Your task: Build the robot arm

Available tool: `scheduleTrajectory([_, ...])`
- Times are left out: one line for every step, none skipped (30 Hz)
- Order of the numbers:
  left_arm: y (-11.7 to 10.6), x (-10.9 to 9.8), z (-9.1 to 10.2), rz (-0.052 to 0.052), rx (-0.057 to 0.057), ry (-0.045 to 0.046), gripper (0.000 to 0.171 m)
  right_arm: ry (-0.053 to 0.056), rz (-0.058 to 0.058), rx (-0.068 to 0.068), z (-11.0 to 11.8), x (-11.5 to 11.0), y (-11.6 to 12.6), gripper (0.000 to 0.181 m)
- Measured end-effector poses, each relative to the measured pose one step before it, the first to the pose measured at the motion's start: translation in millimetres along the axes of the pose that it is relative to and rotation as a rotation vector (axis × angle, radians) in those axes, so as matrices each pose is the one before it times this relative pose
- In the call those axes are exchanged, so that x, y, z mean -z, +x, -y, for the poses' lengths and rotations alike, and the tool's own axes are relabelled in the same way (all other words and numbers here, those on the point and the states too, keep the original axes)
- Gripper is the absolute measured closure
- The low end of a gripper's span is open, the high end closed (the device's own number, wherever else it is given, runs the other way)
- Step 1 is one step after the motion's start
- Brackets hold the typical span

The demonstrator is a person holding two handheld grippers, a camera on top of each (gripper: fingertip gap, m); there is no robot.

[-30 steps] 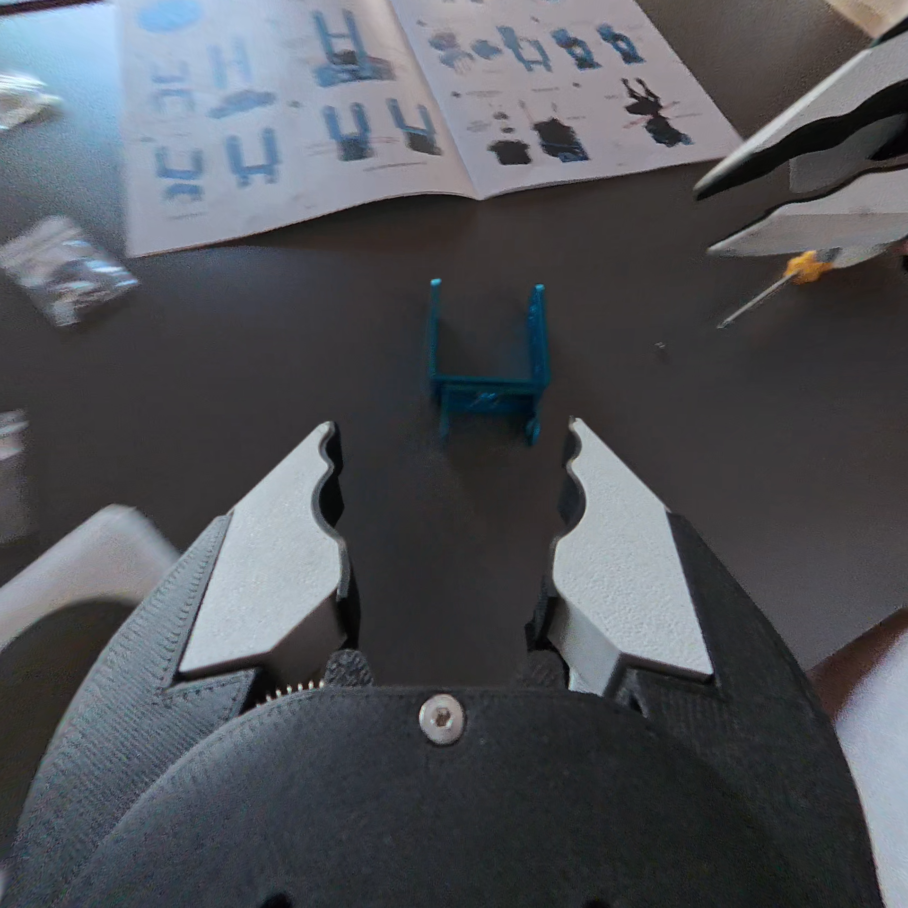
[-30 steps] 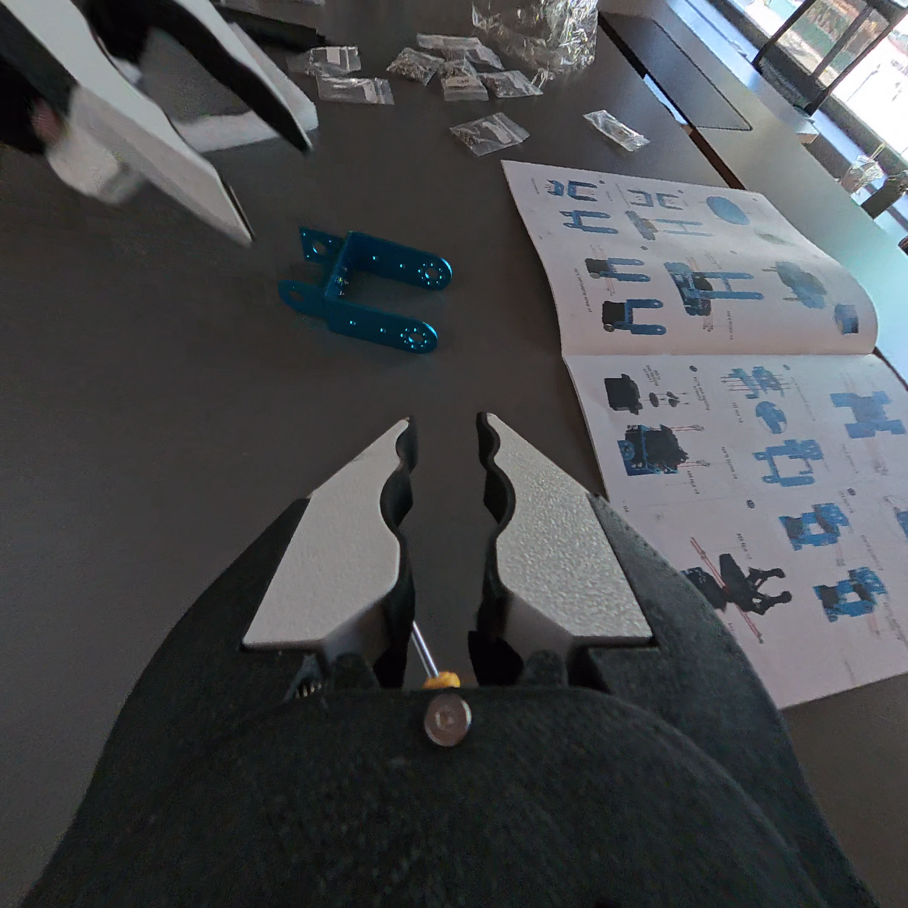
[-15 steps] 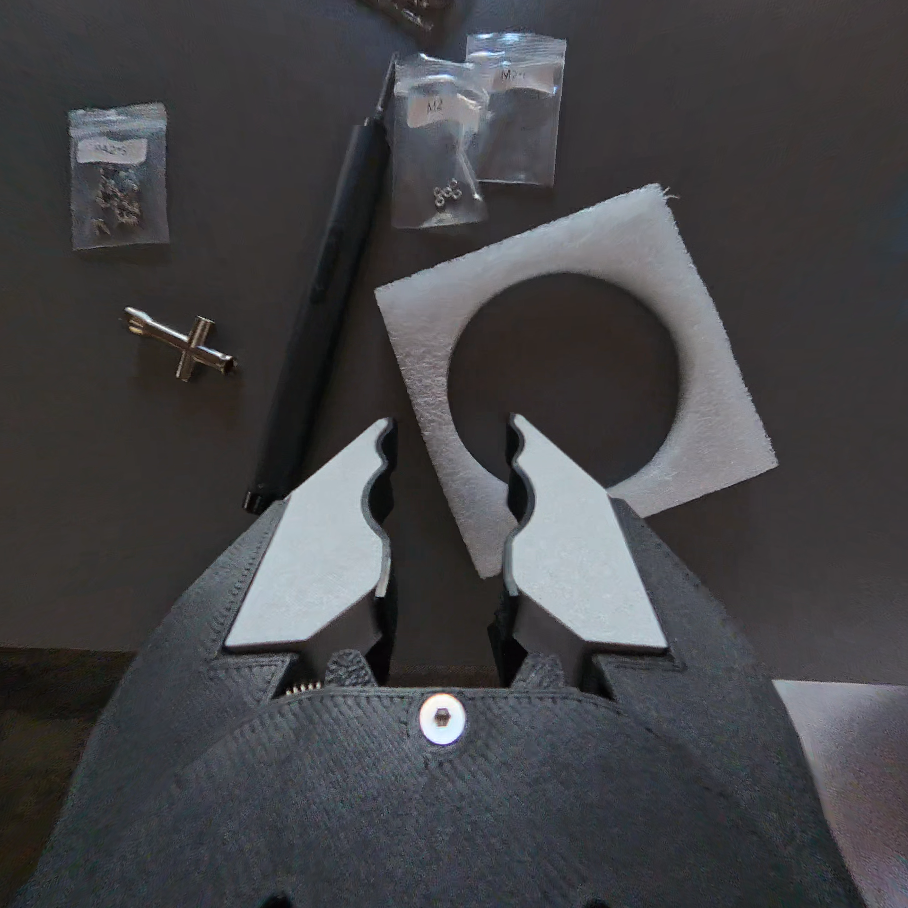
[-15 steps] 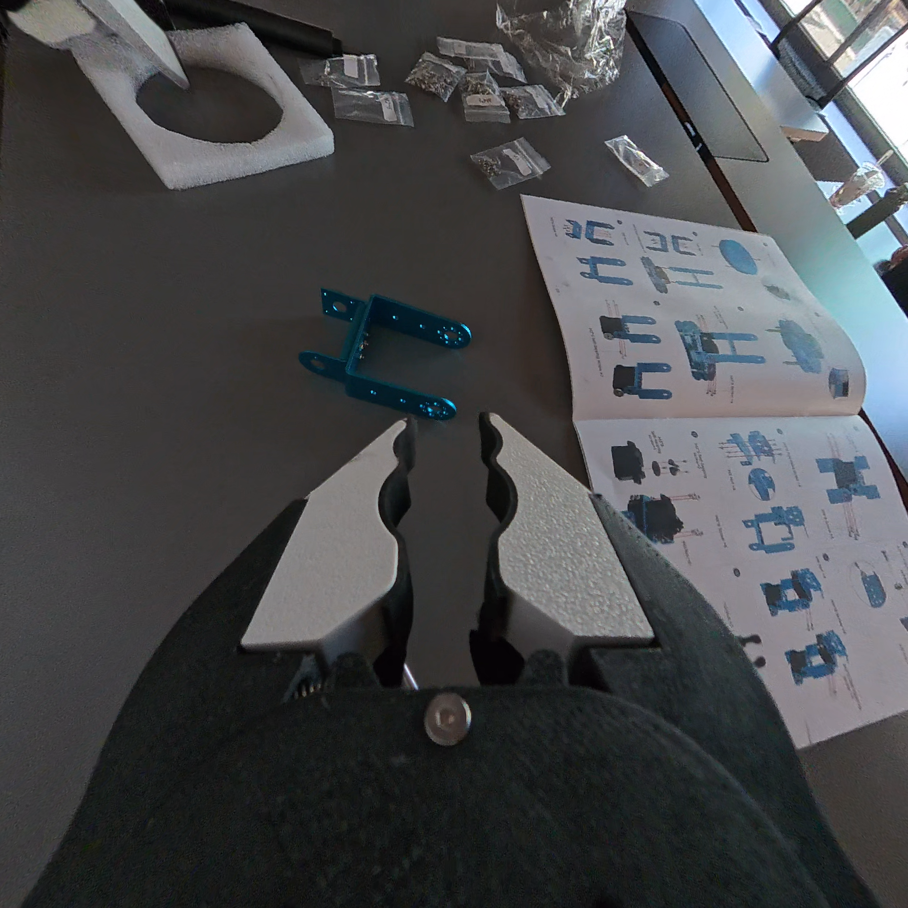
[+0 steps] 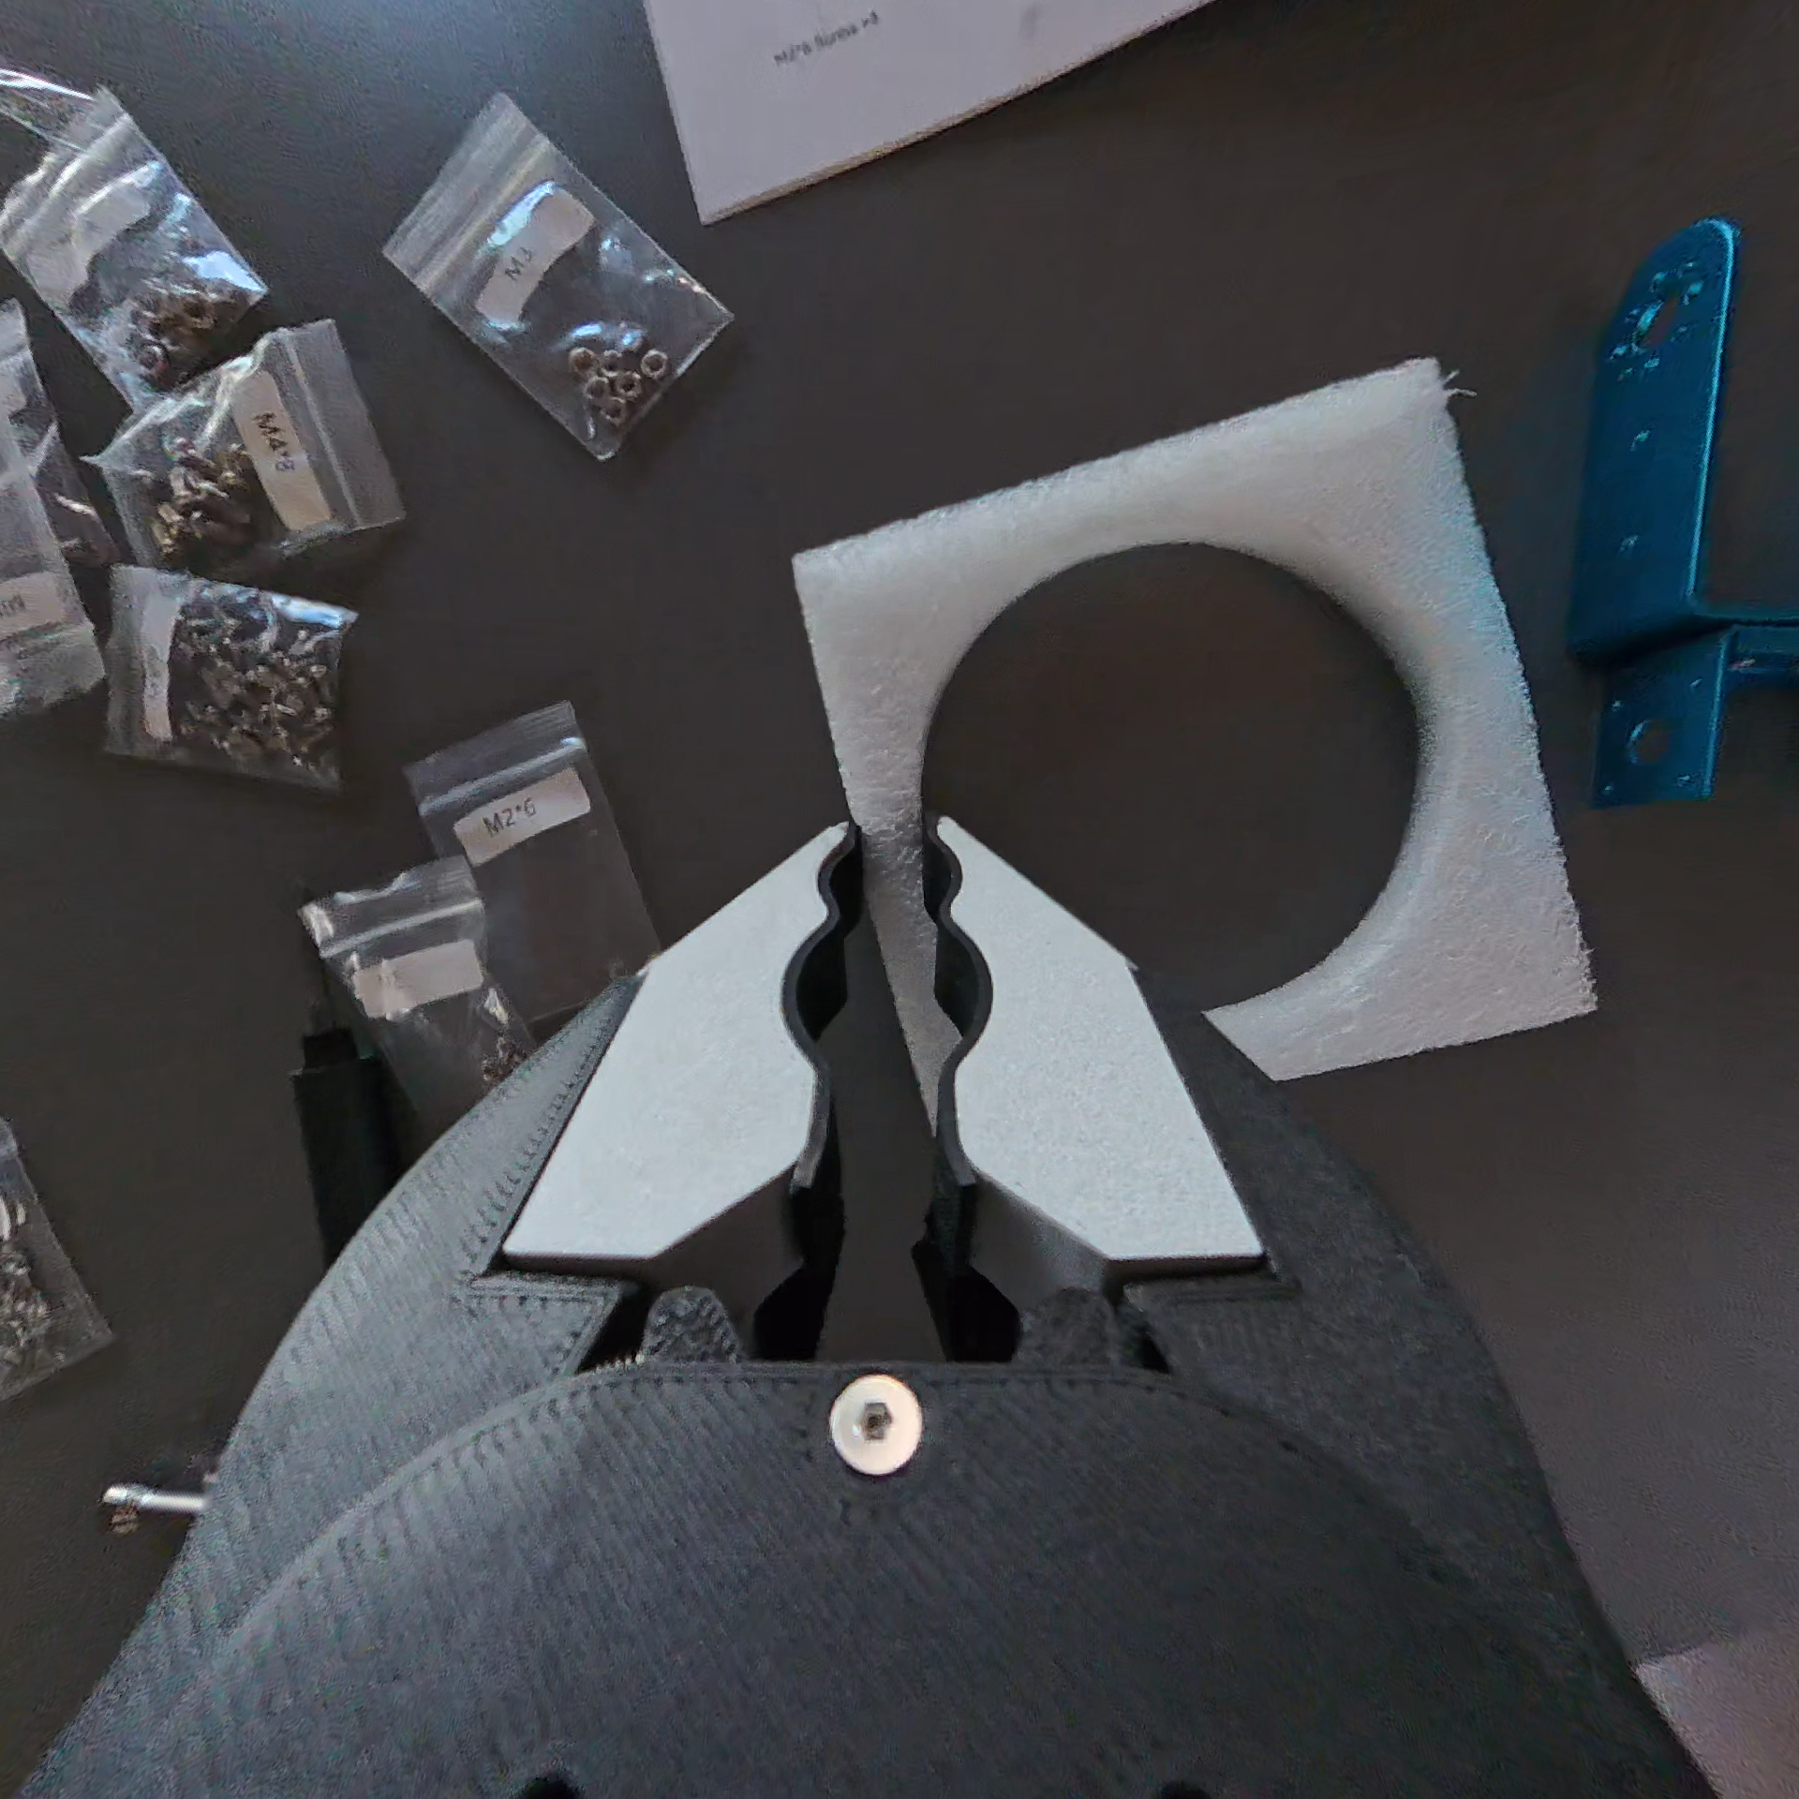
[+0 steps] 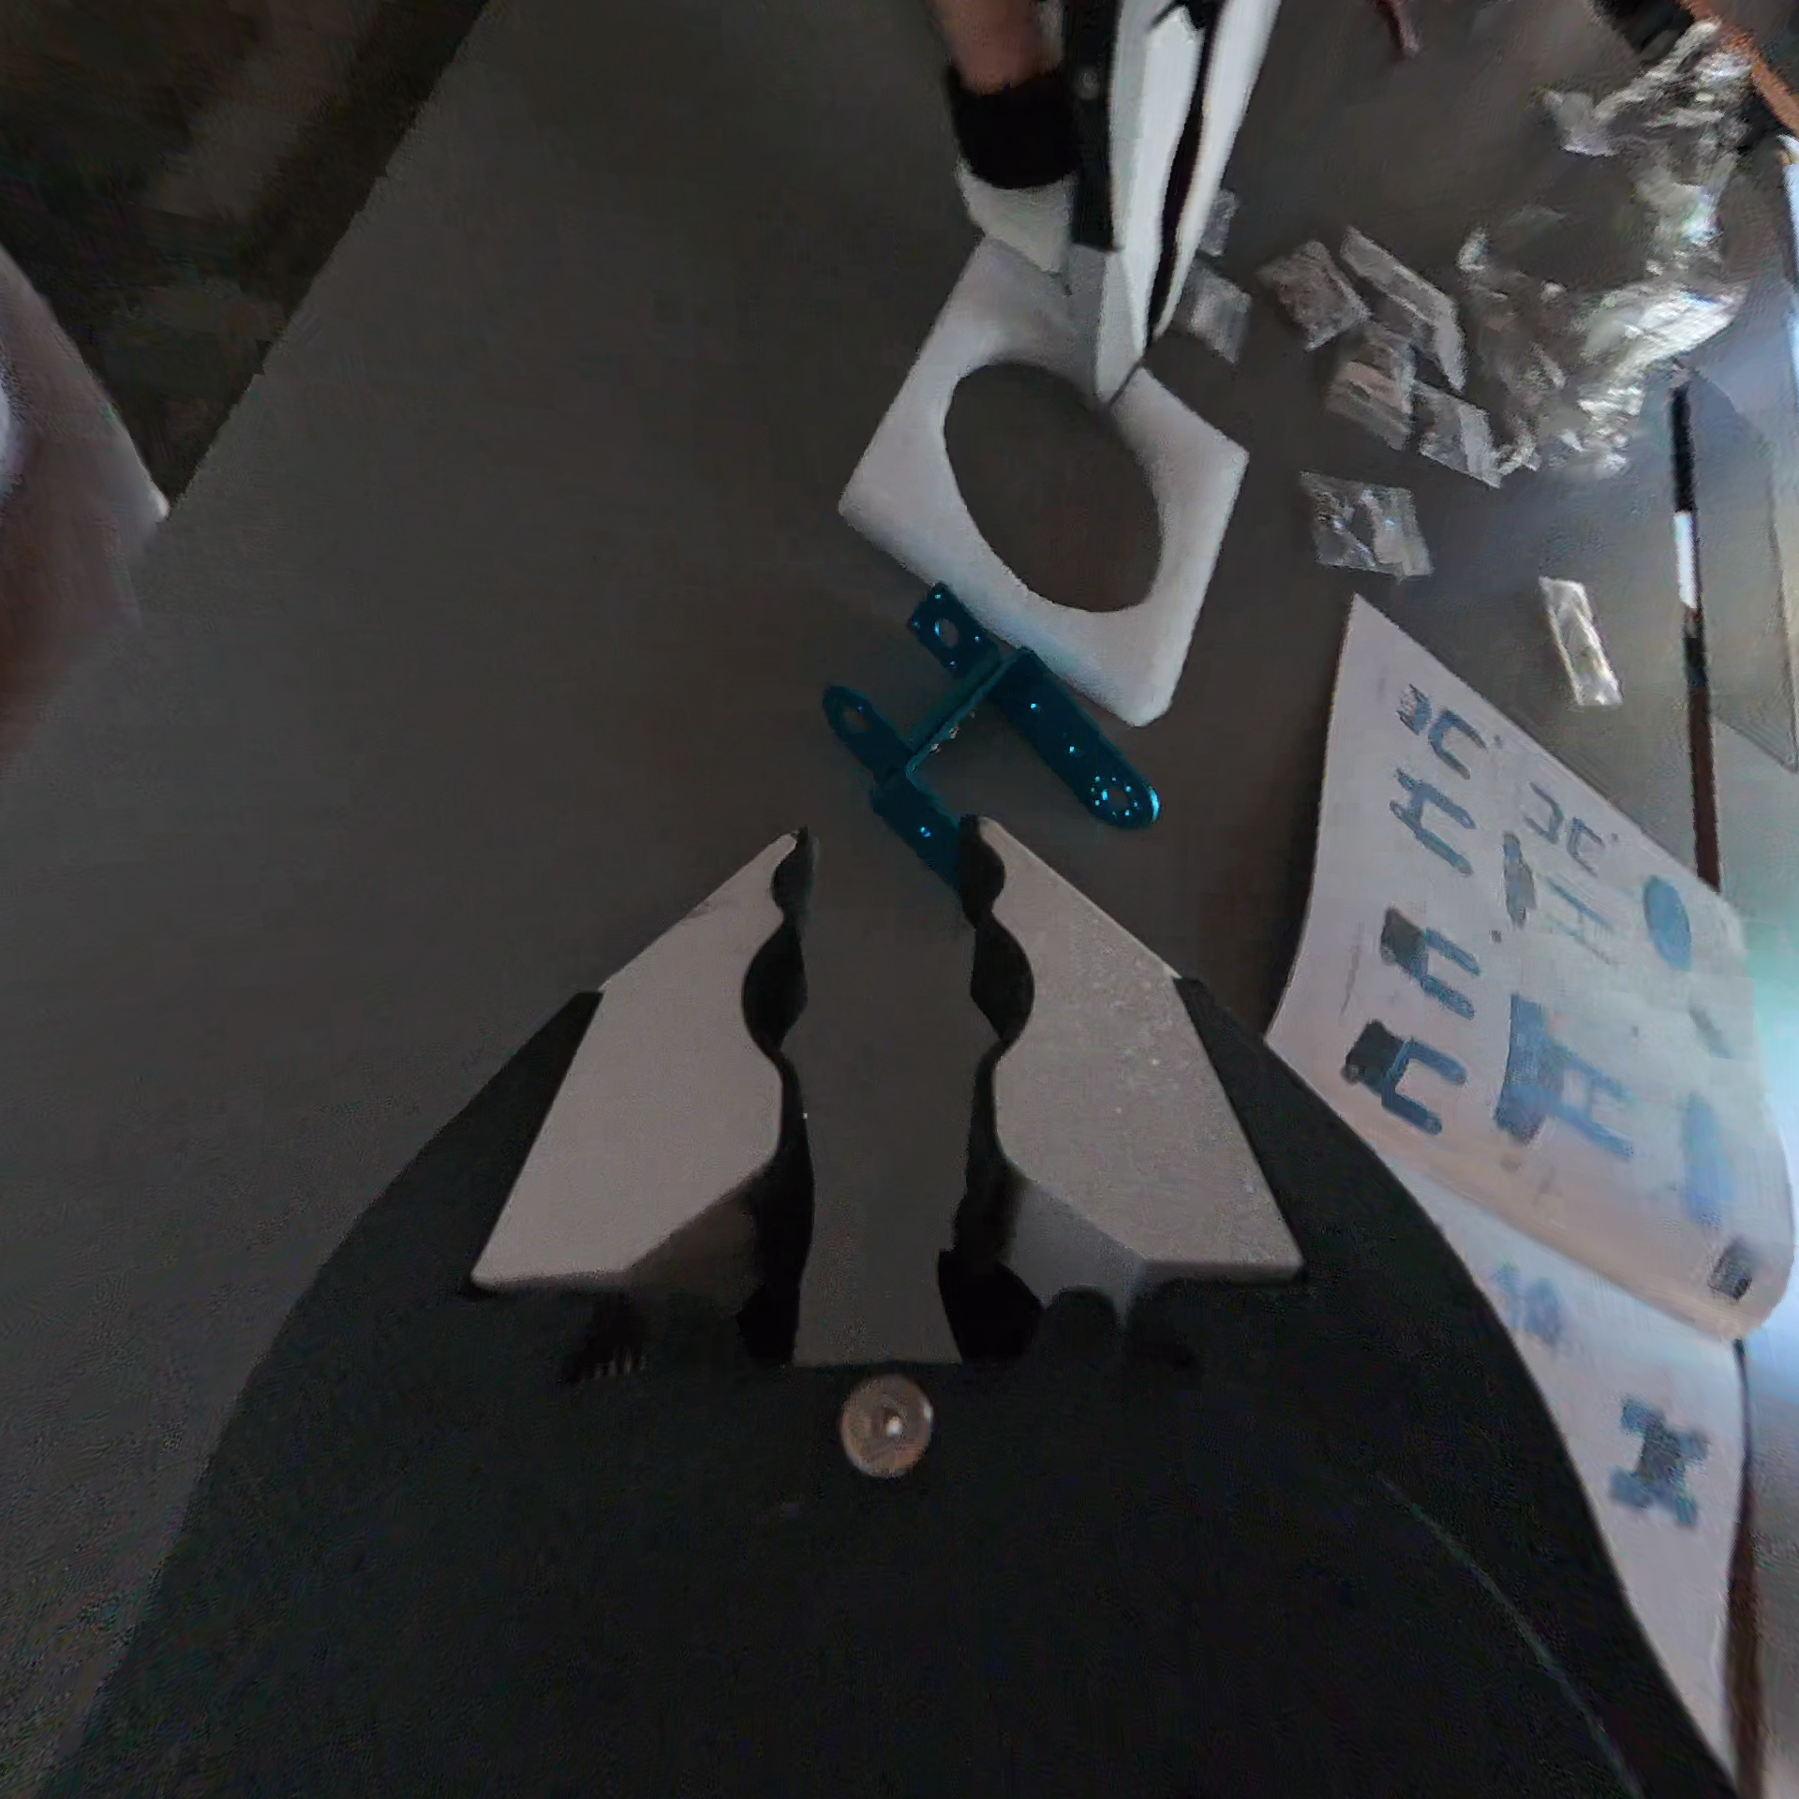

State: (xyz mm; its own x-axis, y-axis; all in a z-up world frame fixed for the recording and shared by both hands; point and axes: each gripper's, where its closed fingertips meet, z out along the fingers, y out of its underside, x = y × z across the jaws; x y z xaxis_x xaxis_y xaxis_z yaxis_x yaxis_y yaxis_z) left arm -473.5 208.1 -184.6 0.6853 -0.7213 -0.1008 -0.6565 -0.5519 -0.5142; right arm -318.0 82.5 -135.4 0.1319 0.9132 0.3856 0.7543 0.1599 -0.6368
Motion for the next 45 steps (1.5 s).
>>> scheduleTrajectory([1.98, -0.03, 2.30, -0.0130, 0.0009, 0.01044, 0.160, -0.0392, 0.0379, 0.0588, -2.28, -8.04, 5.19, 0.152])
scheduleTrajectory([2.79, -0.14, -0.67, -0.0207, 0.0031, -0.00530, 0.160, -0.0291, 0.0335, 0.0549, -2.06, -7.01, 5.57, 0.152])
scheduleTrajectory([2.23, 0.22, -0.39, -0.0174, 0.0079, 0.00050, 0.160, -0.0073, 0.0317, 0.0470, -0.21, -5.90, 4.82, 0.152])
scheduleTrajectory([1.47, 0.57, -1.02, -0.0112, 0.0102, -0.00186, 0.160, 0.0028, 0.0496, 0.0262, 0.29, -5.44, 1.25, 0.152])
scheduleTrajectory([0.52, 0.92, -1.43, -0.0021, 0.0115, -0.00309, 0.160, -0.0122, 0.0667, 0.0047, -2.46, -5.03, -1.96, 0.153])
scheduleTrajectory([0.03, 1.04, -1.66, 0.0025, 0.0159, -0.00385, 0.160, -0.0245, 0.0541, -0.0019, -4.30, -4.48, -1.23, 0.153])
scheduleTrajectory([0.44, 0.96, -1.44, 0.0038, 0.0186, -0.00066, 0.160, -0.0279, 0.0313, 0.0081, -4.75, -3.96, 0.52, 0.155])
scheduleTrajectory([0.90, 1.03, -1.49, 0.0051, 0.0211, 0.00110, 0.160, -0.0269, 0.0324, 0.0184, -4.39, -3.17, -1.73, 0.164])
scheduleTrajectory([1.10, 1.02, -1.67, 0.0082, 0.0216, 0.00072, 0.160, -0.0158, 0.0211, 0.0172, -2.36, -1.87, -1.36, 0.173])
scheduleTrajectory([0.55, 1.26, -1.89, 0.0128, 0.0237, -0.00027, 0.160, 0.0066, 0.0009, 0.0123, 1.09, -0.11, 0.83, 0.175])
scheduleTrajectory([0.39, 1.05, -1.52, 0.0113, 0.0292, 0.00129, 0.160, 0.0006, 0.0092, -0.0027, -0.32, 0.13, -1.39, 0.179])
scheduleTrajectory([1.31, 0.62, -0.45, 0.0013, 0.0303, 0.00673, 0.158, -0.0042, -0.0012, -0.0176, -1.12, 1.01, -1.10, 0.180])
scheduleTrajectory([2.94, 0.31, 0.33, -0.0124, 0.0330, 0.01149, 0.157, -0.0069, -0.0032, -0.0204, -2.62, 2.30, -1.95, 0.180])
scheduleTrajectory([5.54, 0.29, 0.70, -0.0304, 0.0355, 0.01378, 0.153, -0.0006, -0.0186, -0.0188, -2.19, 3.72, -0.96, 0.180])
scheduleTrajectory([6.71, 0.38, 0.30, -0.0396, 0.0287, 0.01273, 0.149, 0.0102, -0.0202, -0.0149, 0.08, 4.93, -1.35, 0.180])
scheduleTrajectory([3.91, 0.70, -0.57, -0.0283, 0.0196, 0.00951, 0.148, 0.0122, -0.0121, -0.0156, 1.34, 4.78, -2.14, 0.180])
scheduleTrajectory([0.78, 1.64, -1.04, -0.0143, 0.0128, 0.00877, 0.144, 0.0061, -0.0079, -0.0088, 1.93, 4.48, -2.11, 0.180])
scheduleTrajectory([-1.62, 3.41, -1.51, -0.0056, 0.0087, 0.00637, 0.139, -0.0013, -0.0135, 0.0014, 2.50, 4.19, 0.24, 0.180])
scheduleTrajectory([-3.28, 5.07, 0.10, -0.0032, 0.0057, 0.01763, 0.135, -0.0052, -0.0153, 0.0061, 3.62, 3.38, 2.93, 0.180])
scheduleTrajectory([-3.01, 6.71, 1.97, -0.0117, 0.0052, 0.03051, 0.131, 0.0026, -0.0121, 0.0019, 6.26, 1.64, 5.34, 0.180])
scheduleTrajectory([-1.66, 8.00, 3.61, -0.0269, 0.0069, 0.04040, 0.131, 0.0127, -0.0025, -0.0077, 9.26, -1.06, 6.71, 0.180])
scheduleTrajectory([-0.65, 9.11, 6.01, -0.0395, 0.0076, 0.05328, 0.131, 0.0208, 0.0126, -0.0156, 11.45, -4.37, 6.18, 0.180])
scheduleTrajectory([1.89, 9.53, 8.57, -0.0582, -0.0031, 0.06395, 0.129, 0.0149, 0.0168, -0.0156, 10.93, -7.34, 6.16, 0.180])
scheduleTrajectory([5.05, 9.26, 9.66, -0.0771, -0.0164, 0.06727, 0.128, 0.0065, 0.0123, -0.0105, 9.04, -8.90, 6.11, 0.180])
scheduleTrajectory([3.35, 8.24, 7.67, -0.0638, -0.0112, 0.05067, 0.128, -0.0036, 0.0145, -0.0077, 6.75, -8.99, 4.55, 0.180])
scheduleTrajectory([-1.43, 6.72, 3.91, -0.0294, 0.0010, 0.01995, 0.124, -0.0088, 0.0066, -0.0094, 5.35, -7.89, 4.49, 0.180])
scheduleTrajectory([-3.62, 5.08, 0.55, -0.0082, -0.0028, -0.00278, 0.122, -0.0067, 0.0079, -0.0096, 4.74, -6.67, 2.96, 0.181])
scheduleTrajectory([-3.47, 3.49, -1.32, -0.0011, -0.0131, -0.01097, 0.123, -0.0133, 0.0211, -0.0087, 2.75, -5.59, -0.12, 0.180])
scheduleTrajectory([-3.31, 1.87, -2.36, 0.0065, -0.0116, -0.01280, 0.123, -0.0167, 0.0122, -0.0072, 1.19, -4.95, 0.29, 0.181])
scheduleTrajectory([-2.12, 0.41, -2.21, 0.0047, -0.0055, -0.00988, 0.125, -0.0270, 0.0119, -0.0066, -1.44, -4.27, 0.17, 0.181])
scheduleTrajectory([-0.04, -0.89, -1.49, -0.0058, 0.0008, -0.00336, 0.126, -0.0327, 0.0077, -0.0020, -2.74, -3.53, 0.43, 0.181])
scheduleTrajectory([1.88, -1.61, -1.01, -0.0157, 0.0044, 0.00076, 0.126, -0.0260, -0.0001, -0.0020, -2.33, -2.63, 1.53, 0.181])
scheduleTrajectory([1.92, -2.28, -1.36, -0.0154, 0.0053, -0.00183, 0.127, -0.0236, 0.0090, -0.0061, -2.10, -1.95, 0.38, 0.180])
scheduleTrajectory([1.15, -2.60, -1.84, -0.0089, 0.0026, -0.00582, 0.128, -0.0165, 0.0113, -0.0083, -0.74, -1.38, 0.25, 0.181])
scheduleTrajectory([0.29, -2.49, -1.55, -0.0032, 0.0006, -0.00549, 0.129, -0.0091, 0.0121, -0.0053, 0.87, -0.94, -0.01, 0.181])
scheduleTrajectory([0.46, -2.28, -0.84, -0.0050, 0.0007, -0.00271, 0.129, -0.0001, 0.0033, 0.0008, 2.84, -0.87, 0.87, 0.181])
scheduleTrajectory([1.07, -1.98, -0.49, -0.0099, 0.0016, -0.00183, 0.129, -0.0009, -0.0014, 0.0010, 2.80, -1.01, 1.14, 0.180])
scheduleTrajectory([0.92, -1.50, -0.69, -0.0101, 0.0036, -0.00526, 0.129, -0.0082, 0.0033, -0.0093, 1.09, -0.94, 0.46, 0.180])
scheduleTrajectory([0.53, -0.65, -0.62, -0.0069, 0.0040, -0.00686, 0.128, -0.0130, -0.0001, -0.0205, -0.67, 0.40, 1.01, 0.178])
scheduleTrajectory([0.96, 0.48, -0.49, -0.0070, 0.0039, -0.00507, 0.128, 0.0011, -0.0217, -0.0321, -1.64, 3.58, 2.95, 0.173])
scheduleTrajectory([1.99, 1.81, 0.18, -0.0098, 0.0035, -0.00015, 0.127, 0.0274, -0.0222, -0.0360, -1.77, 7.68, 1.01, 0.166])
scheduleTrajectory([2.38, 2.88, 0.61, -0.0090, 0.0025, 0.00671, 0.127, 0.0510, -0.0306, -0.0434, -2.58, 12.40, -0.21, 0.159])
scheduleTrajectory([2.44, 3.71, 0.15, -0.0049, -0.0003, 0.00818, 0.127, 0.0601, -0.0441, -0.0527, -5.47, 17.37, -1.39, 0.155])
scheduleTrajectory([2.82, 4.24, -0.65, -0.0019, -0.0078, 0.00528, 0.127, 0.0656, -0.0409, -0.0475, -9.26, 21.20, -4.76, 0.154])
scheduleTrajectory([2.59, 4.11, -0.83, 0.0037, -0.0163, 0.00581, 0.128, 0.0696, -0.0486, -0.0467, -12.46, 22.42, -4.87, 0.155])
